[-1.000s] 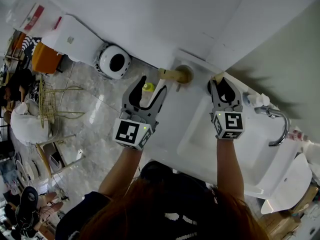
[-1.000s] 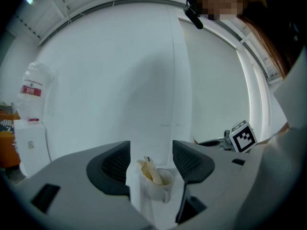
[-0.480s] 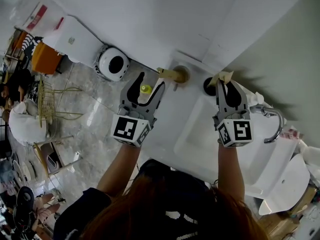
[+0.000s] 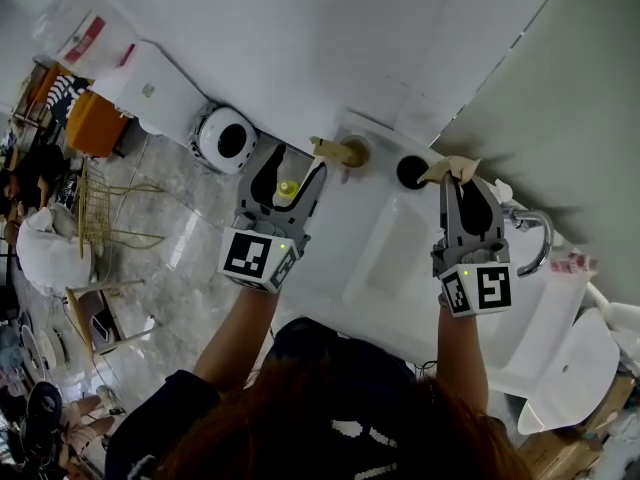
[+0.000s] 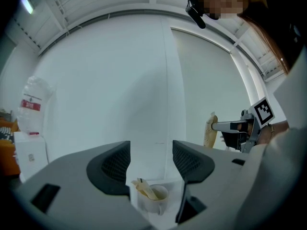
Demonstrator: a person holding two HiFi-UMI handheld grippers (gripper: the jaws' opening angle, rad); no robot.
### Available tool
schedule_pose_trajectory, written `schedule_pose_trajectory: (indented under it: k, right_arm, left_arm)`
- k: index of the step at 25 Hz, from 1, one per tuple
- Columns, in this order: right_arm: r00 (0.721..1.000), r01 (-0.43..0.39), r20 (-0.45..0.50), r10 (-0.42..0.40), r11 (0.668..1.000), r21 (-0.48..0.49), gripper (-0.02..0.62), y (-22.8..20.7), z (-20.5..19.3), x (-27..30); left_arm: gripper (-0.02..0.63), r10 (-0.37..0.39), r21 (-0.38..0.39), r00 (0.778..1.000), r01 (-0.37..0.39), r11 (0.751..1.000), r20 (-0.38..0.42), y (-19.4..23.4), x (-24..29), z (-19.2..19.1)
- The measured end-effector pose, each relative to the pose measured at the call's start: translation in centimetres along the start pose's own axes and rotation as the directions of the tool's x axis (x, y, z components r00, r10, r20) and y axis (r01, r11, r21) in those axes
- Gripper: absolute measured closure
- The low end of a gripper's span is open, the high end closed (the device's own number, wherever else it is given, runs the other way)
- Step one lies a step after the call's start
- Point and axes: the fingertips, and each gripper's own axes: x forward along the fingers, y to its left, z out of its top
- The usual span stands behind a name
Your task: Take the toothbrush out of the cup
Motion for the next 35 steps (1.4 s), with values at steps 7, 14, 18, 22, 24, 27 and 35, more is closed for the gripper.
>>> schedule_pose_trajectory:
  k: [7, 14, 18, 22, 24, 27, 35]
  right_arm:
    - [1.0, 0.007, 0.001, -0.007, 1.0, 0.007, 0.517, 0.3, 0.8, -3.5]
    - [1.0, -0.02, 0.023, 0.02, 1.0, 0.008, 0.517, 0.5, 1.6, -5.4]
    - [0.998, -0.052, 0.032, 0.052, 0.999, 0.015, 0.518, 0.4, 1.7, -6.4]
    - [0.996, -0.08, 0.032, 0.079, 0.997, 0.023, 0.52, 0.2, 1.7, -6.8]
    - [0.996, -0.082, 0.035, 0.081, 0.996, 0.028, 0.52, -0.2, 1.6, -7.1]
    - [0.997, -0.066, 0.044, 0.064, 0.997, 0.035, 0.522, -0.7, 1.6, -7.4]
    - [0.998, 0.048, 0.044, -0.049, 0.999, 0.016, 0.523, 0.5, 1.9, -5.5]
  left_arm:
    - [0.341, -0.003, 0.013, 1.0, 0.003, 1.0, 0.014, -1.6, -1.6, 1.3]
    - [0.341, 0.032, 0.035, 0.999, -0.032, 0.999, 0.028, -2.4, -3.5, 2.3]
    - [0.341, 0.058, 0.032, 0.998, -0.059, 0.998, 0.034, -3.0, -4.5, 2.6]
    - [0.341, 0.076, 0.029, 0.996, -0.077, 0.997, 0.044, -3.3, -4.9, 3.4]
    - [0.341, 0.088, 0.04, 0.995, -0.09, 0.995, 0.051, -3.6, -4.9, 3.5]
    - [0.341, 0.087, 0.053, 0.995, -0.09, 0.995, 0.053, -3.7, -4.7, 3.6]
    - [0.341, -0.02, 0.057, 0.999, 0.017, 0.998, 0.05, -0.3, -2.2, 3.1]
